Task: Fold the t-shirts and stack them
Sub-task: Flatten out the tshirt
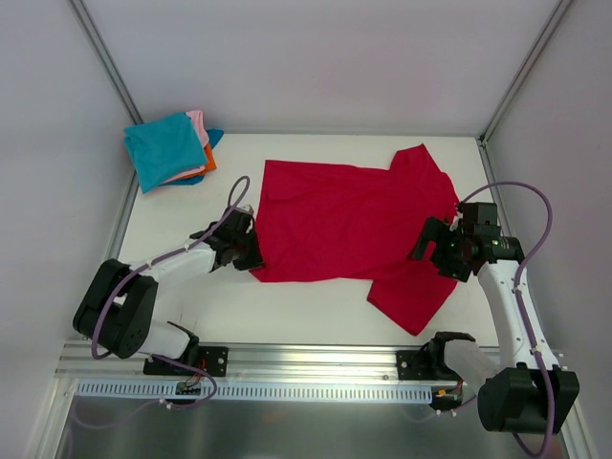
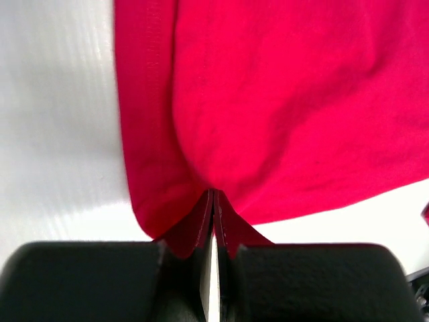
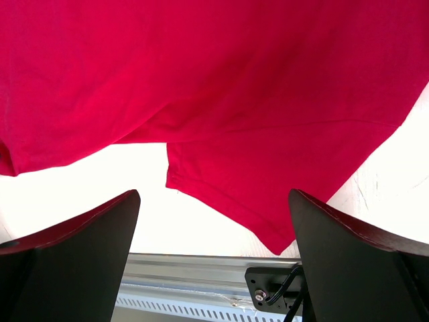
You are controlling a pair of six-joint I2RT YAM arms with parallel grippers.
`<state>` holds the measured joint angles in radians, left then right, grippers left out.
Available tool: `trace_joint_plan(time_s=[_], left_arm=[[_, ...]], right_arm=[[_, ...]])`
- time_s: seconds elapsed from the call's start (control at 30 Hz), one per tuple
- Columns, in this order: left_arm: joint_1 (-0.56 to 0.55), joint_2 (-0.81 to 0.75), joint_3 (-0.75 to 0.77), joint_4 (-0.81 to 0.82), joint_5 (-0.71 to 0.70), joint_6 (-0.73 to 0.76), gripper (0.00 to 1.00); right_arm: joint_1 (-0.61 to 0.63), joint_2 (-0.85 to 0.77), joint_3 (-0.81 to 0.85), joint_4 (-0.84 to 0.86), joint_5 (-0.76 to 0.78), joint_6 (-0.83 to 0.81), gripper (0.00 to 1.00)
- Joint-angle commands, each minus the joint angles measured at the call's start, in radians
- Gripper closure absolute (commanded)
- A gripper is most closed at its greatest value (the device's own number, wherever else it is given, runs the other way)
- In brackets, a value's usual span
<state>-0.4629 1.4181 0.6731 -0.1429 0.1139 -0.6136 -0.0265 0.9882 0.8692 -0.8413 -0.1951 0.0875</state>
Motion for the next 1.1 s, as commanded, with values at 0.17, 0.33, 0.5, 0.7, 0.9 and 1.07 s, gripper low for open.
trace_joint_plan(time_s=[0.17,0.33,0.5,0.7,0.9,1.07], left_arm=[[0.007,-0.25,0.028,-0.138,-0.268,0.015,1.0],[0.026,-0.311,0.032,-0.152,-0.359,0.038,1.0],[0.038,-0.243,0.054,-0.141,-0.391,0.04,1.0],[0.038,-0.156,0.112,-0.096,-0.428,0.043,1.0],[0.038,-0.133,0.204,-0.093,-0.439,0.049,1.0],[0.038,-0.098,0.293,-0.08,-0.444,0.075,1.0]], right_arm=[[0.002,0.0,-0.002,0.018,-0.003,-0.015,0.01],[0.002,0.0,-0.004,0.018,-0.007,-0.012,0.0],[0.002,-0.01,-0.004,0.011,-0.007,-0.012,0.01],[0.005,-0.014,-0.006,0.007,-0.007,-0.014,0.0],[0.01,-0.005,-0.007,0.01,-0.004,-0.015,0.01],[0.013,0.004,-0.006,0.013,-0.004,-0.015,0.0]])
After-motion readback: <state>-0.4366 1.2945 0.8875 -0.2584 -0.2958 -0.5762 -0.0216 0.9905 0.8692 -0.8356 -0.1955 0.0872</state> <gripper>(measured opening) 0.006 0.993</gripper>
